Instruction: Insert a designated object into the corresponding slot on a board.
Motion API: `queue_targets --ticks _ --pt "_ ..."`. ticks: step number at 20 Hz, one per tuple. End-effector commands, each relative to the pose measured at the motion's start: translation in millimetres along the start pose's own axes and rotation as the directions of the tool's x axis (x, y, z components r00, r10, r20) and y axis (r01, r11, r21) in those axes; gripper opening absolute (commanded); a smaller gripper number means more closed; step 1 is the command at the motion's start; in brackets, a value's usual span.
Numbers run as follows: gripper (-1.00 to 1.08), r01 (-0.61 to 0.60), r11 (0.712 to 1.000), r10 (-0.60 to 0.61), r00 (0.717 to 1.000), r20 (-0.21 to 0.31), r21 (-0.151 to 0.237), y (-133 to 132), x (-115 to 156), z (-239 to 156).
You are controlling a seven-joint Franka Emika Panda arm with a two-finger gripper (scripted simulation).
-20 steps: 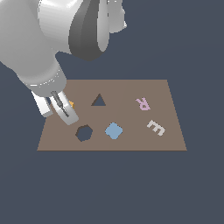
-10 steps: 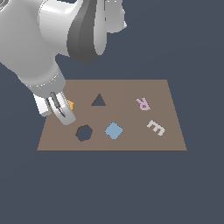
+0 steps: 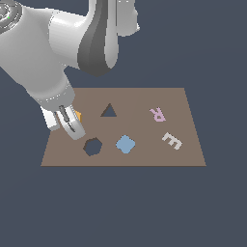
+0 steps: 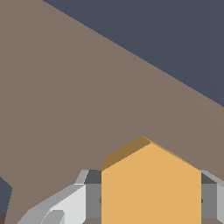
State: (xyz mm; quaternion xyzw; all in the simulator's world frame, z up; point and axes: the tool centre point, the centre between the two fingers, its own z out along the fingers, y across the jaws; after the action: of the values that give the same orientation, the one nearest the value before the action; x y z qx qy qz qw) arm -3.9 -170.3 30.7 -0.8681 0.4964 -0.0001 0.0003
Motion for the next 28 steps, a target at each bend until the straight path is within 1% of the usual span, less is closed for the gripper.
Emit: queue_targets --ticks 1,10,15,21,28 --pt "-1.0 -0.001 1.0 0.001 1.0 0.0 -0.001 0.5 0.3 0.8" --pt "-1.0 -0.002 1.0 0.002 1.0 0.0 0.0 -0.8 -0.2 0.0" --pt "-1.0 -0.019 1.0 0.019 1.0 0.0 0.0 -9.6 -2.9 -0.7" --pt "-1.0 -0.067 0.998 0.067 0.998 0.0 0.0 -33.2 -8.9 -2.8" --pt "-1.0 -0.149 0.989 0.149 0.989 0.0 0.0 -74.6 -15.8 -6.3"
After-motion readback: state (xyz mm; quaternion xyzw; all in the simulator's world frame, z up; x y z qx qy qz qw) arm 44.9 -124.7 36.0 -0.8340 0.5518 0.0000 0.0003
